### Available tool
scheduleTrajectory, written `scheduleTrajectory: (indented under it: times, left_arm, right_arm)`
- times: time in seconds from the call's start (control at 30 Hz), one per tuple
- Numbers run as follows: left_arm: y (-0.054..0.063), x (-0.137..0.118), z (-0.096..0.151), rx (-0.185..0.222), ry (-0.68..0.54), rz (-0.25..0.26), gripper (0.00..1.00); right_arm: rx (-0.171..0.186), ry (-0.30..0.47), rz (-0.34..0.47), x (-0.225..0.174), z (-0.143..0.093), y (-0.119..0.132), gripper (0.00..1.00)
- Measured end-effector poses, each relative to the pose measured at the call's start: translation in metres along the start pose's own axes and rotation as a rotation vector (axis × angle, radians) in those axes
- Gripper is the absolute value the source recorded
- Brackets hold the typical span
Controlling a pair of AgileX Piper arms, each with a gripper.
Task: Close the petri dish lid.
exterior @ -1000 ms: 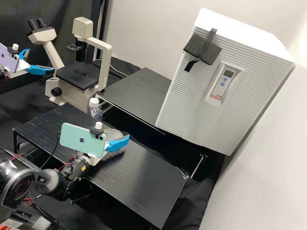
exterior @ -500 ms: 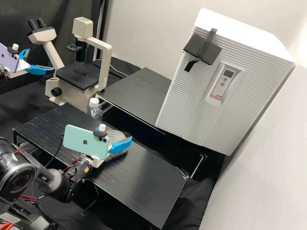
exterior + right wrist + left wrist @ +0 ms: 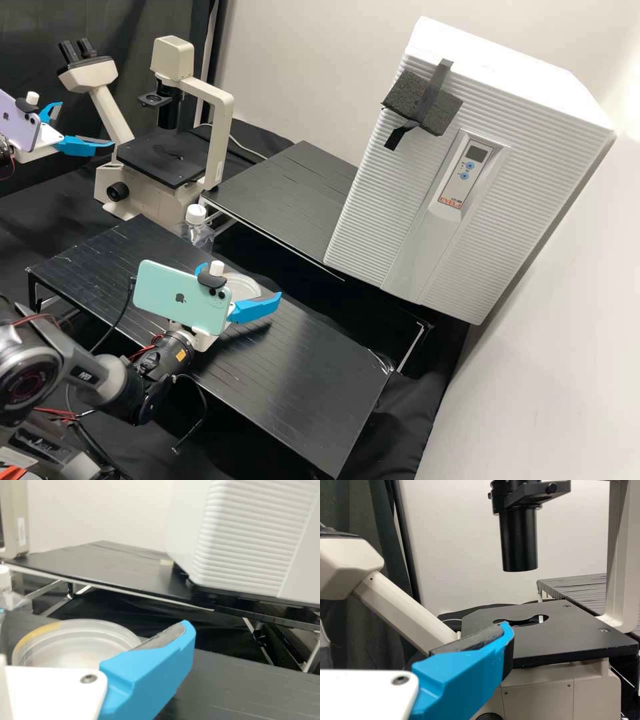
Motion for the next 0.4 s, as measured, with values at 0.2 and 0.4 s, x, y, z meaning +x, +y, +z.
scheduleTrajectory:
  times: [0.2, 0.4]
  left_arm:
    - [0.0, 0.0, 0.0, 0.0, 0.0, 0.0, 1.0]
    - [0.0, 0.0, 0.0, 0.0, 0.0, 0.0, 1.0]
  right_arm:
    - [0.055, 0.034, 0.137, -0.018, -0.012, 0.024, 1.0]
    - [0.126, 0.141, 0.181, -0.031, -0.008, 0.038, 1.0]
